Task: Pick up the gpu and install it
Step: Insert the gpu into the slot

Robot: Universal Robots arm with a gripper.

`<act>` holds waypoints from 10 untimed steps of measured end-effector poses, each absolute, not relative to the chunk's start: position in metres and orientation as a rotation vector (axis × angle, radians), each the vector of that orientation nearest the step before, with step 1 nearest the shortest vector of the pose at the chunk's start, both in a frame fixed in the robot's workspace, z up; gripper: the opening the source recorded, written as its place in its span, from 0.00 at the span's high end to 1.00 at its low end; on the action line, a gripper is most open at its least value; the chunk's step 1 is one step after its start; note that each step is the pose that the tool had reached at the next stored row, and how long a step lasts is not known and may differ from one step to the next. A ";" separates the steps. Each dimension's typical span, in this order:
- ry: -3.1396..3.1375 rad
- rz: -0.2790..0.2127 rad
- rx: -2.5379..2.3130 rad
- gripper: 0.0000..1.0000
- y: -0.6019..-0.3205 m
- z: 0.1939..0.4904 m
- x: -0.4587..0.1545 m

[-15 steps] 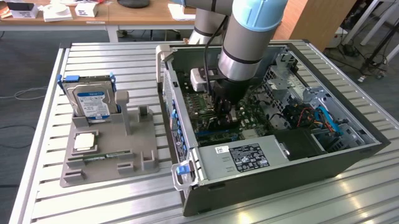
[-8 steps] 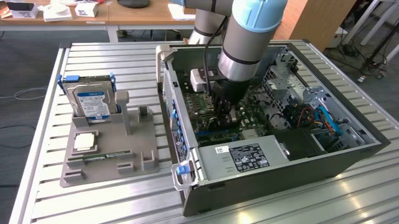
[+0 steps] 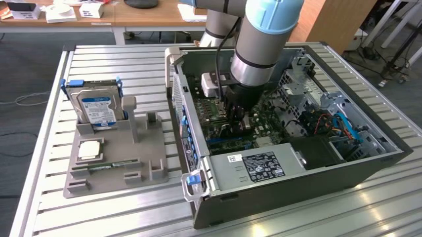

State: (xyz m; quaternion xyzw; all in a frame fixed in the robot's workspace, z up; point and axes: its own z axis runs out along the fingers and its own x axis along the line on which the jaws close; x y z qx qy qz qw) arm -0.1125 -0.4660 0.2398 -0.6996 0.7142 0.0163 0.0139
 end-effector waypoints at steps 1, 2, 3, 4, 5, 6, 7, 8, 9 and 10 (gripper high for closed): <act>2.224 0.051 -2.179 0.73 -0.466 0.240 -0.113; 2.224 0.051 -2.179 0.73 -0.466 0.240 -0.113; 2.224 0.051 -2.179 0.73 -0.466 0.240 -0.113; 2.224 0.051 -2.179 0.73 -0.466 0.240 -0.113; 2.224 0.051 -2.179 0.73 -0.466 0.240 -0.113; 2.224 0.051 -2.179 0.73 -0.466 0.240 -0.113; 2.224 0.051 -2.179 0.73 -0.466 0.240 -0.113; 2.223 0.051 -2.178 0.73 -0.466 0.239 -0.112; 2.223 0.051 -2.178 0.71 -0.466 0.239 -0.113; 2.224 0.051 -2.178 0.71 -0.466 0.239 -0.113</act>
